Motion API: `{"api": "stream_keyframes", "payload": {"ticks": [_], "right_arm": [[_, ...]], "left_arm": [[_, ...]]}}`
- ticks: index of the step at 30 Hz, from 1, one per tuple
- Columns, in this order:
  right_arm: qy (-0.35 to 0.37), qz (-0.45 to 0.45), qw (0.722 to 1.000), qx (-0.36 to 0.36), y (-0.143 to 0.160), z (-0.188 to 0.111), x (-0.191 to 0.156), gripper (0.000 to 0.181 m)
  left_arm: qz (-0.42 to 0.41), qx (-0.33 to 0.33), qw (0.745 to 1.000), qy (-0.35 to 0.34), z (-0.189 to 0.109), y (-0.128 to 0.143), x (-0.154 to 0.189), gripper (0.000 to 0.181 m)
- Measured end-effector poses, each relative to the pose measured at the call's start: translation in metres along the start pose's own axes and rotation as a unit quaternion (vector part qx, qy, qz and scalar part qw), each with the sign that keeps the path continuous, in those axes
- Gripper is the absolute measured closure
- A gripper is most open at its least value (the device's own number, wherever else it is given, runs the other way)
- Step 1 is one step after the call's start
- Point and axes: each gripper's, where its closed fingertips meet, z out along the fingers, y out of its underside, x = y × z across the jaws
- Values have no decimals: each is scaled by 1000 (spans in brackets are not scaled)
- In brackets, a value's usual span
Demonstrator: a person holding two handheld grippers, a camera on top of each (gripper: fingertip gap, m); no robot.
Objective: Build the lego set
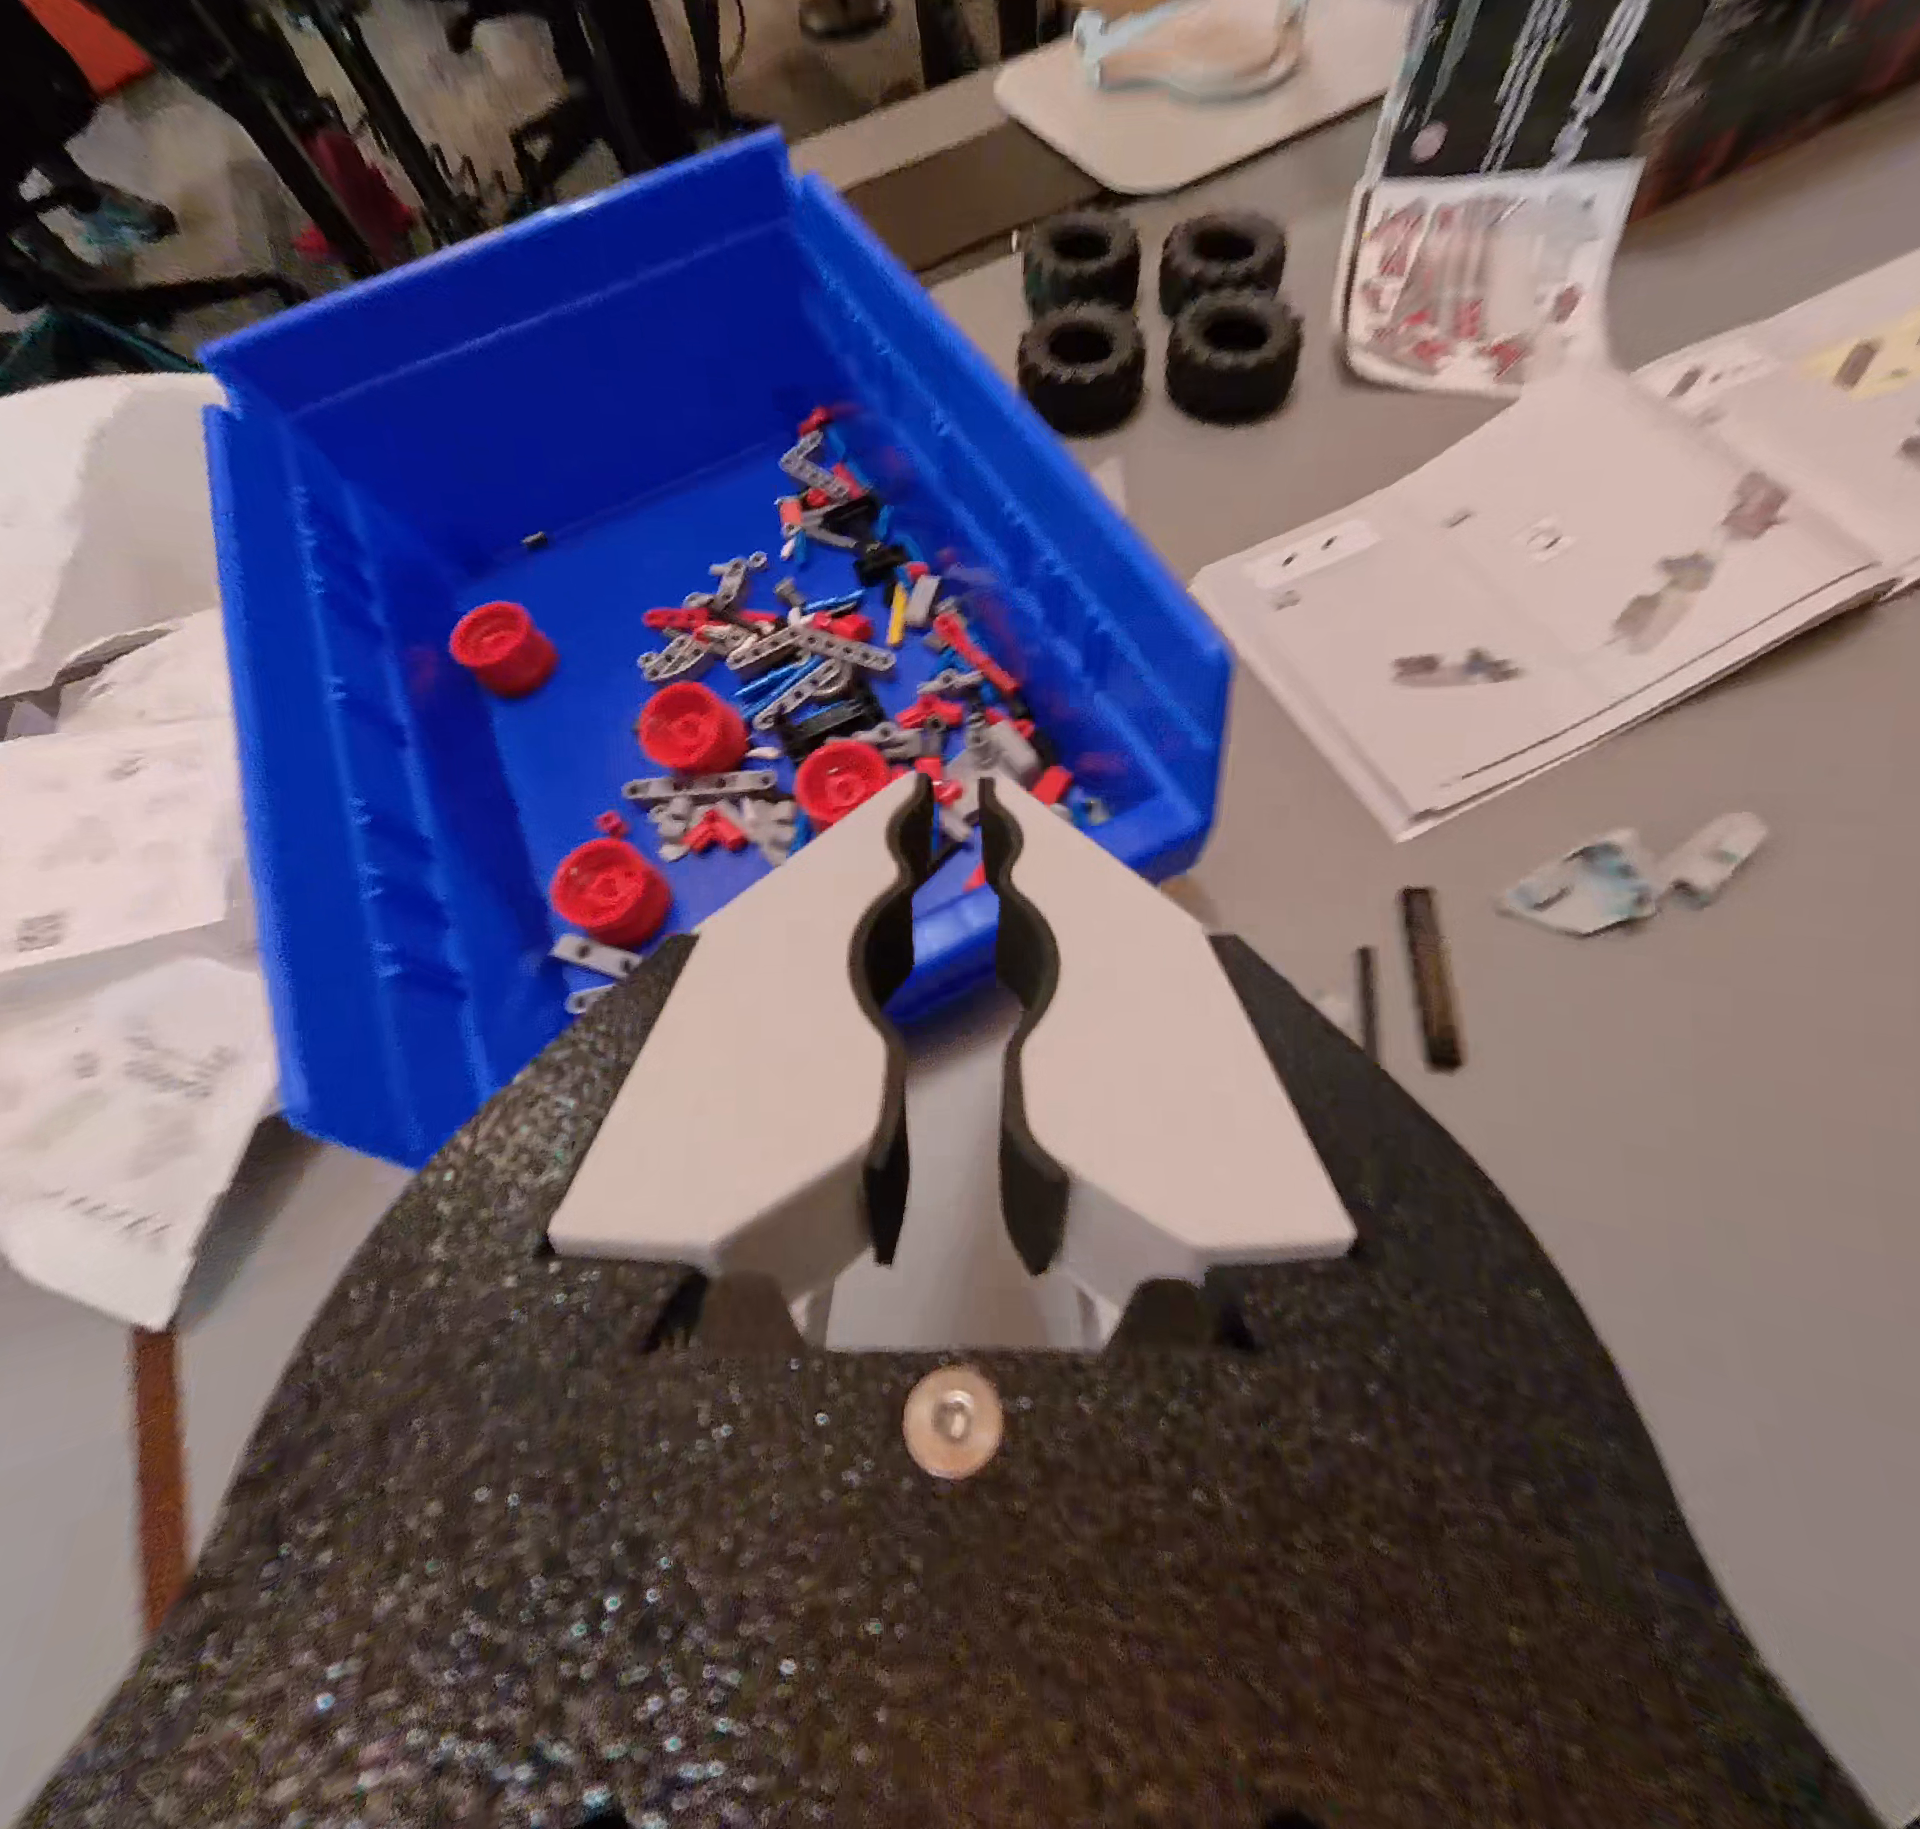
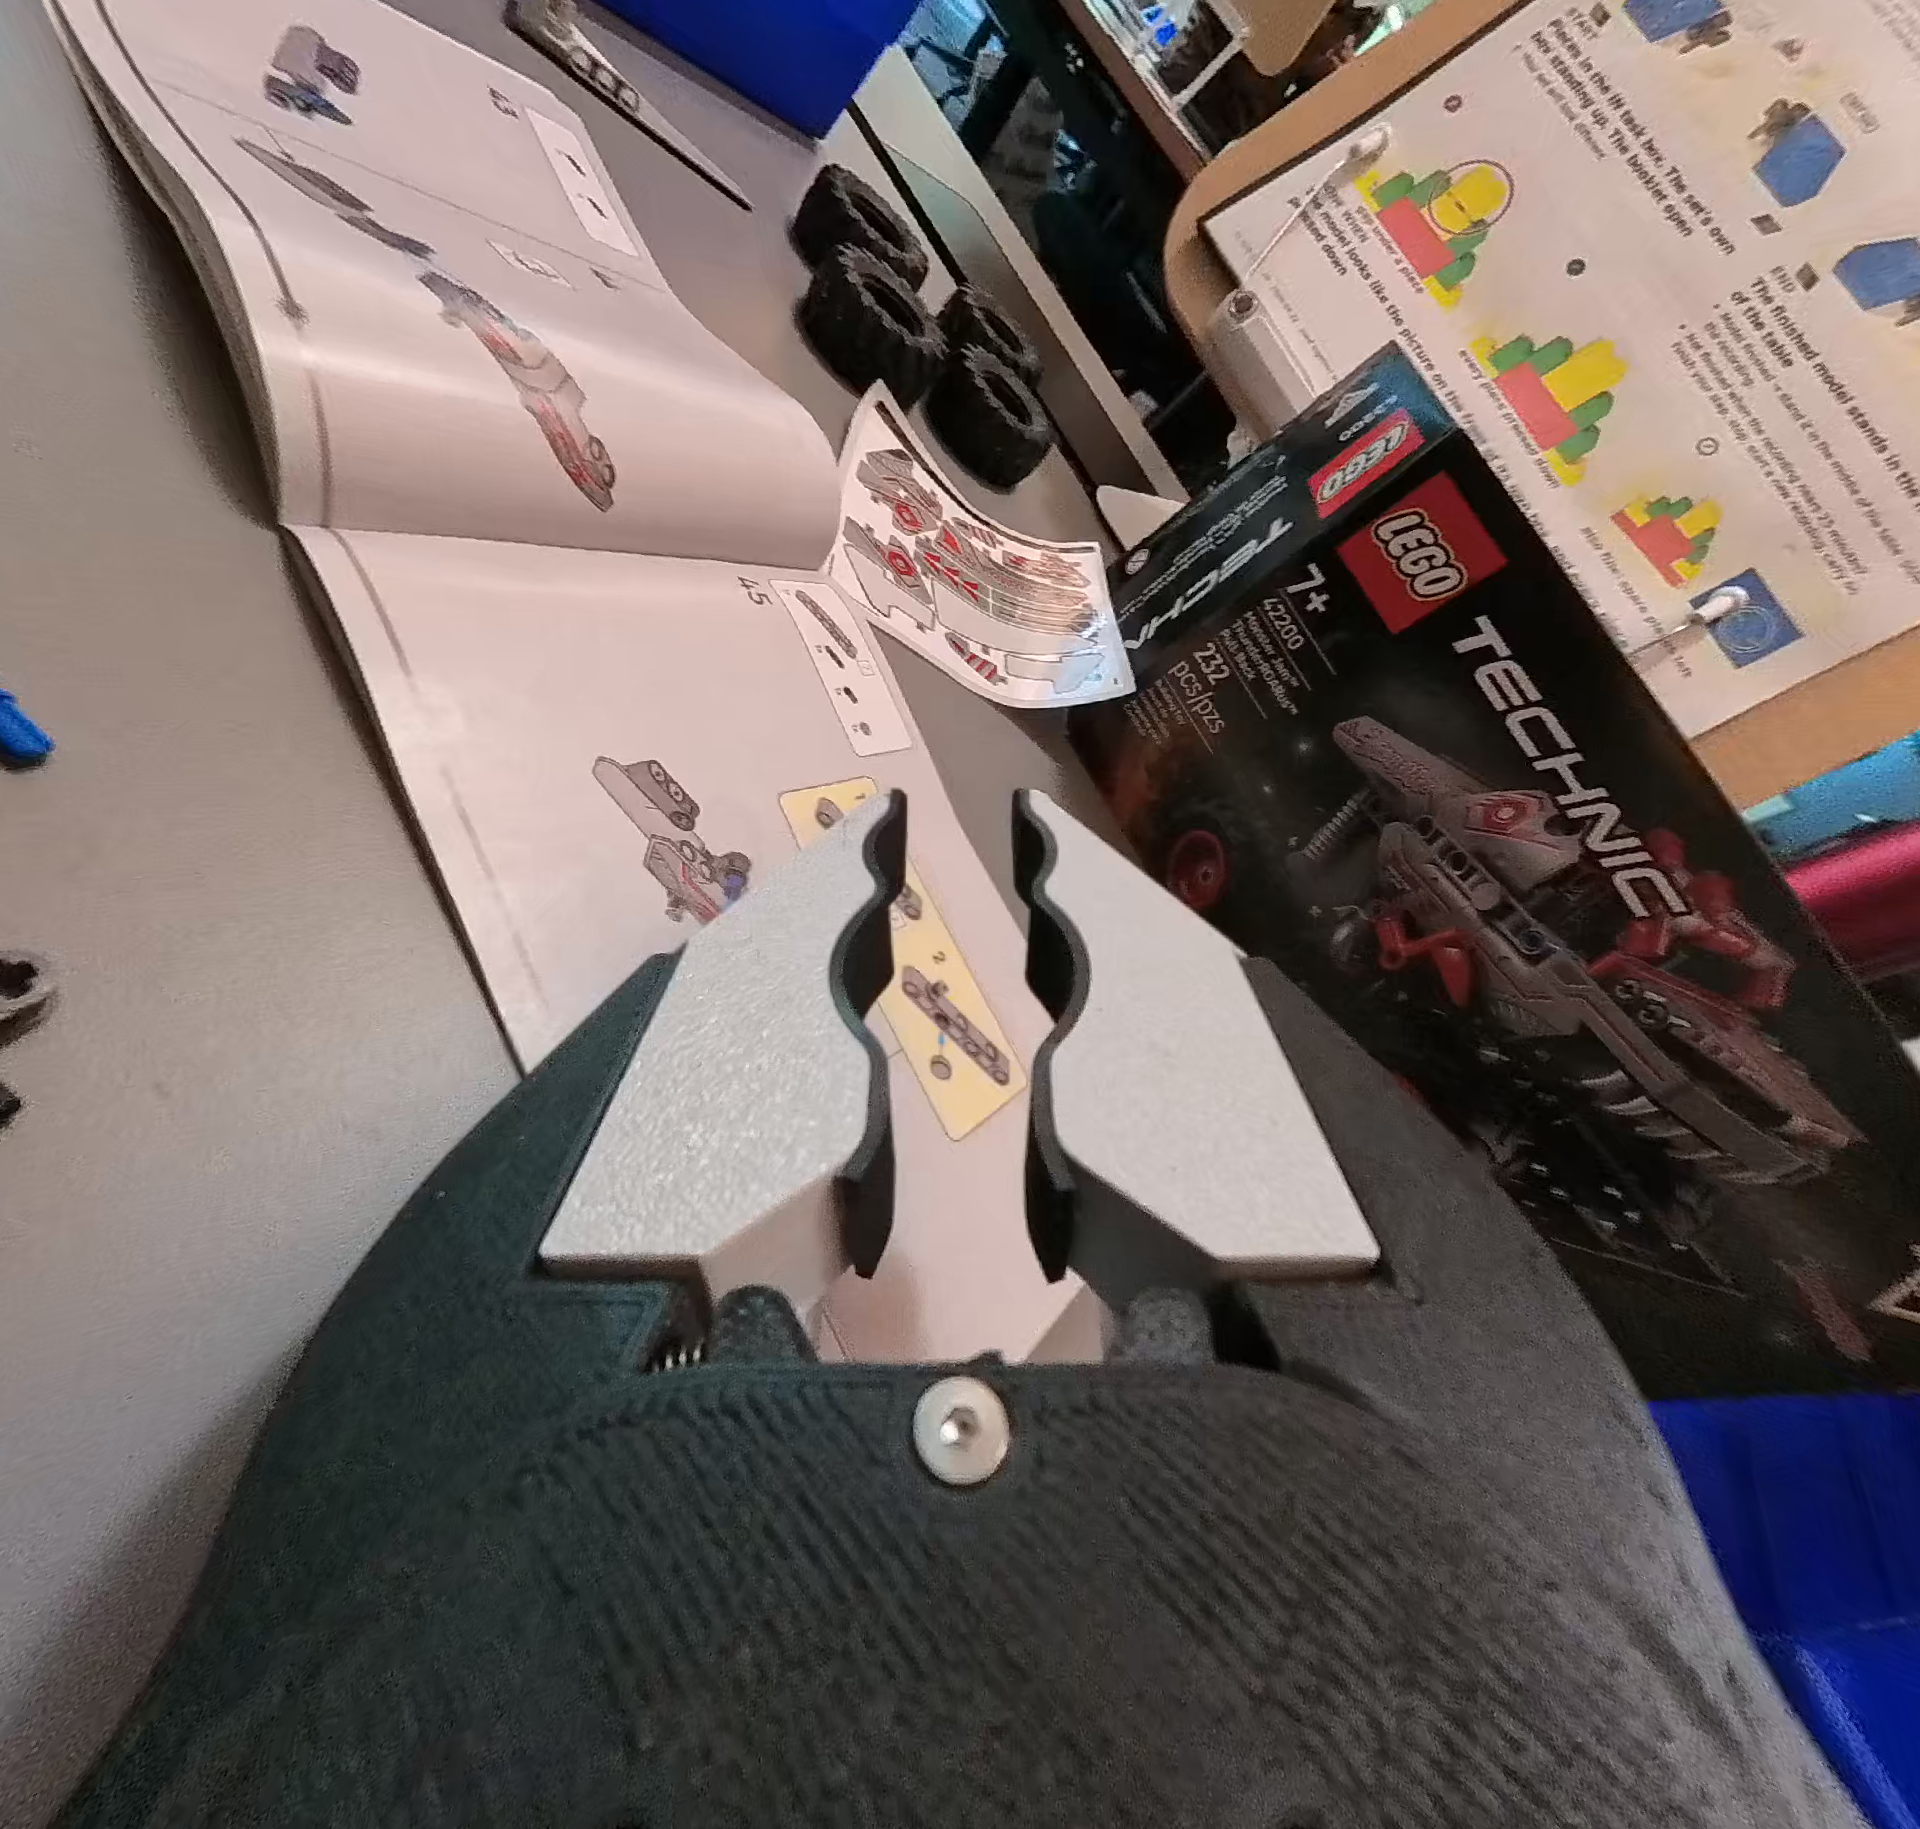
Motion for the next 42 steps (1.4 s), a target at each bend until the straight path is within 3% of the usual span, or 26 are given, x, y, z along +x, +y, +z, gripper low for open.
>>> {"api": "stream_keyframes", "payload": {"ticks": [4,7,12,18,22,27,30,37,42], "right_arm": [[64,-36,997,-2,3,-1,14,165],[112,-57,992,-13,6,-3,25,165],[129,-94,986,-54,17,3,27,160],[144,-101,982,-72,22,5,32,152],[148,-97,980,-85,28,6,34,148],[162,-89,978,-94,31,5,40,146],[160,-91,978,-101,34,6,39,146],[157,-98,976,-111,37,7,38,147],[156,-100,976,-114,37,8,37,146]], "left_arm": [[31,-52,998,10,23,-3,-38,169],[73,-97,991,58,46,-10,-49,170],[107,-190,969,119,85,-5,-59,171],[107,-215,959,151,116,4,-64,172],[107,-258,945,169,115,26,-61,170],[95,-264,941,186,112,24,-51,177],[109,-293,925,215,110,34,-36,177],[139,-357,900,210,121,56,-26,176],[111,-358,904,204,115,54,-29,176]]}}
